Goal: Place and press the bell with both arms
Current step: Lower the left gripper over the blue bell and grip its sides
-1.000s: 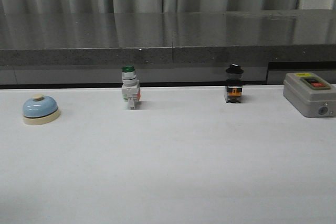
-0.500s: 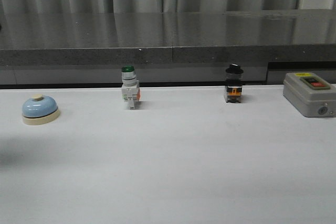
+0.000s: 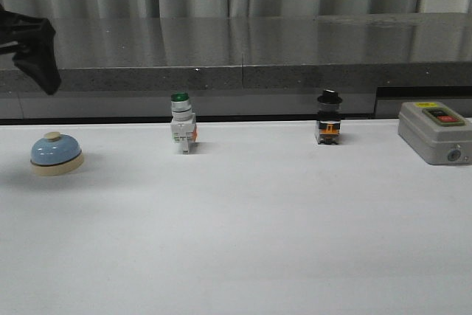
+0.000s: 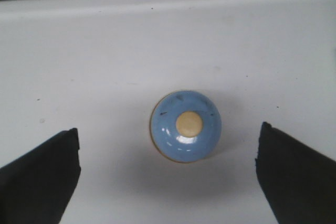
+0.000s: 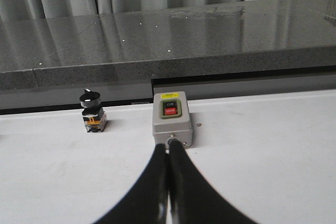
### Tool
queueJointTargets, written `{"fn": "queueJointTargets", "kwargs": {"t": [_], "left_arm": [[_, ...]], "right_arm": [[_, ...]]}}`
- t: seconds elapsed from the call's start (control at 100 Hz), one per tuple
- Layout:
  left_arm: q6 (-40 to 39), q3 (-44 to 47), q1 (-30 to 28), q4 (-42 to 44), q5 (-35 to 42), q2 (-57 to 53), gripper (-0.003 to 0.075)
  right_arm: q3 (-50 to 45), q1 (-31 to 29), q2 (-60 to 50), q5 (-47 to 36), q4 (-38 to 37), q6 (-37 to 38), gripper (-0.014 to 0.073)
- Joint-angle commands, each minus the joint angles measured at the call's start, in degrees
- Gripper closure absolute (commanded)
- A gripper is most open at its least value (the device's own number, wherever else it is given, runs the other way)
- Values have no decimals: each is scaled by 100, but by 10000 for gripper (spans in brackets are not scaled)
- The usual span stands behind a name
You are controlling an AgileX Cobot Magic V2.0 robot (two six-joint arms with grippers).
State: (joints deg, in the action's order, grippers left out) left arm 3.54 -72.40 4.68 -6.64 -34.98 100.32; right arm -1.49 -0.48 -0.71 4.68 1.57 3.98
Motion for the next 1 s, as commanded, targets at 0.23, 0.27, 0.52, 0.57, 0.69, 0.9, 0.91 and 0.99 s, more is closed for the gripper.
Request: {"fn": "queueJointTargets", "kwargs": {"t": [0.23, 0.27, 0.52, 0.57, 0.69, 0.9, 0.91, 0.99], "left_arm": [[48, -457, 208, -78, 218, 577, 80], [48, -467, 237, -78, 218, 647, 80], [48, -467, 251, -68, 310, 994, 80], [48, -467, 251, -68, 341, 1054, 80], [48, -467, 251, -68, 348, 1178, 80], [48, -467, 251, -68, 353, 1264, 164], [48, -467, 251, -68, 353, 1264, 171], [48, -467, 251, -68, 362, 1264, 268]], "right_arm": [[82, -32, -67, -499, -39, -25, 654], [82, -32, -67, -499, -39, -25, 654], [82, -32, -67, -499, -39, -25, 654], [82, -32, -67, -499, -39, -25, 654], [82, -32, -67, -499, -39, -25, 654], [82, -32, -67, -499, -39, -25, 654], [82, -32, -67, -499, -39, -25, 654], [82, -32, -67, -499, -39, -25, 654]]}}
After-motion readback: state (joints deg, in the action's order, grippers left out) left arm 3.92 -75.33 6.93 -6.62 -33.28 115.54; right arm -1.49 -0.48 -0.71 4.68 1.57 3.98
